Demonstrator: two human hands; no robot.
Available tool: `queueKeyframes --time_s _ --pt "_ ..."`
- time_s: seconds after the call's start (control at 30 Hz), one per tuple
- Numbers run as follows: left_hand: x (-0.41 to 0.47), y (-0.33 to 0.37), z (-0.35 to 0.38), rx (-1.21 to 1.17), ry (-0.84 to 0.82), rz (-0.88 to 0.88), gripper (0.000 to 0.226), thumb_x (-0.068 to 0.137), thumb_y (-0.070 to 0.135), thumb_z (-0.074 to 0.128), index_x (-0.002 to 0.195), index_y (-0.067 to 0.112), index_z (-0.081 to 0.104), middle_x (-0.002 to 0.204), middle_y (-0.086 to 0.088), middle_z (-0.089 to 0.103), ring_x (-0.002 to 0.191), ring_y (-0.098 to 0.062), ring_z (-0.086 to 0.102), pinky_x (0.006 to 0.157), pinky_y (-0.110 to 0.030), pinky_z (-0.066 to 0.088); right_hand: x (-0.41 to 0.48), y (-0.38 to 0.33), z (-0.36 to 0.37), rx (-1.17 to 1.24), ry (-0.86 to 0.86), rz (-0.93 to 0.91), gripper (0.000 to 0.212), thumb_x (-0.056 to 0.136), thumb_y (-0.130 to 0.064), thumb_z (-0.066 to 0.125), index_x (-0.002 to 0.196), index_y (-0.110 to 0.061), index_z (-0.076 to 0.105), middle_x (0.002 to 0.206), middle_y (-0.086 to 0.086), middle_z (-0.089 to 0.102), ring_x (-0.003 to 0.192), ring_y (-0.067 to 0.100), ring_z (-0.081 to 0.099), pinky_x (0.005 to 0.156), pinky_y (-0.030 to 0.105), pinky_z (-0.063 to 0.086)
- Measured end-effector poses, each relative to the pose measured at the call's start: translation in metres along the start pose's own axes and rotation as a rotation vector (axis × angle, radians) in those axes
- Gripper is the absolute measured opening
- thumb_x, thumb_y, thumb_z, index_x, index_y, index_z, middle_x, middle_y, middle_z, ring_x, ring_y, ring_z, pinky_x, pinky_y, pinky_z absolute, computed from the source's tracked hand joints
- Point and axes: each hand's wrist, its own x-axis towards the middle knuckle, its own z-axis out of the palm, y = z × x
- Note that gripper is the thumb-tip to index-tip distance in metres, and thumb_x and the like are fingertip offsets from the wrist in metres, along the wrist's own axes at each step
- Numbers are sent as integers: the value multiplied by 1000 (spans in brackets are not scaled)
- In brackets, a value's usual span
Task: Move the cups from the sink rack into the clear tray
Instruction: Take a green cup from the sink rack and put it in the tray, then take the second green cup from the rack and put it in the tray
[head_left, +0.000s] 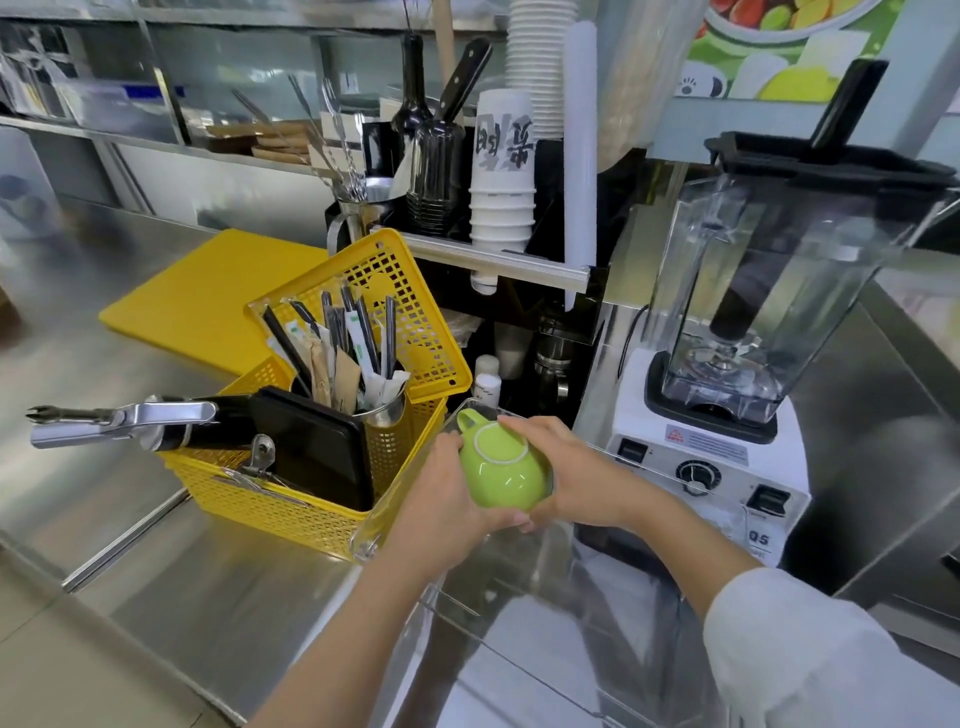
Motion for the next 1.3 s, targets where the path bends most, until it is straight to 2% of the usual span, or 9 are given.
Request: queueKeyframes --time_s 0.1,0.23,0.33,0.4,0.73,0.83,1.03,1.17,1.3 --pt "0 0 0 38 -23 11 101 57 38 86 134 12 26 130 -1 40 122 -16 41 98 -27 36 -4 3 1 -18 17 7 105 62 -24 82 143 -35 14 142 -5 25 124 12 33 95 22 30" --pt "-1 4 -1 133 41 128 101 59 51 79 138 13 28 137 -5 40 131 -22 35 111 -40 30 -19 4 -5 -52 75 0 104 66 -35 79 143 -36 8 146 -3 21 132 18 29 108 35 33" --pt "-6 23 1 230 104 243 102 63 69 52 144 14 22 150 -10 28 141 -22 20 114 -27 12 -42 7 -17 -30 148 19 101 69 -44 75 142 -41 6 148 -7 20 133 16 28 107 38 34" --pt "-8 43 9 260 96 320 98 66 71 44 144 15 24 152 -9 27 142 -19 19 113 -26 12 -62 10 -26 -43 207 14 98 70 -48 72 142 -42 6 148 -8 22 133 14 28 107 36 33" --pt "-40 147 122 105 -171 454 90 64 73 42 140 24 33 150 -2 31 139 -16 25 115 -36 22 -217 85 -71 -96 479 220 97 68 -56 69 141 -43 6 148 -8 25 135 13 28 112 41 30" --pt "-59 179 166 75 -285 489 87 66 73 43 140 31 29 153 5 25 140 -10 20 115 -33 20 -275 112 -80 -59 522 321 97 68 -55 69 141 -44 7 149 -8 24 136 12 26 112 39 29" --pt "-95 229 263 100 -421 633 81 74 64 53 140 22 33 150 1 31 139 -9 23 112 -20 14 -377 166 -86 17 615 493 94 68 -57 68 140 -45 9 146 -7 27 134 12 31 109 37 32" --pt "-117 248 331 165 -526 646 76 81 59 55 142 22 29 153 0 27 141 -13 20 115 -28 17 -438 204 -80 86 661 610 92 71 -49 71 142 -35 15 147 -3 28 135 14 28 109 37 33" --pt "-137 267 392 204 -632 672 72 82 55 57 138 16 34 144 -2 38 132 -19 33 102 -24 24 -489 250 -68 176 719 772 92 73 -46 70 144 -27 14 148 -2 27 135 17 28 109 36 29"
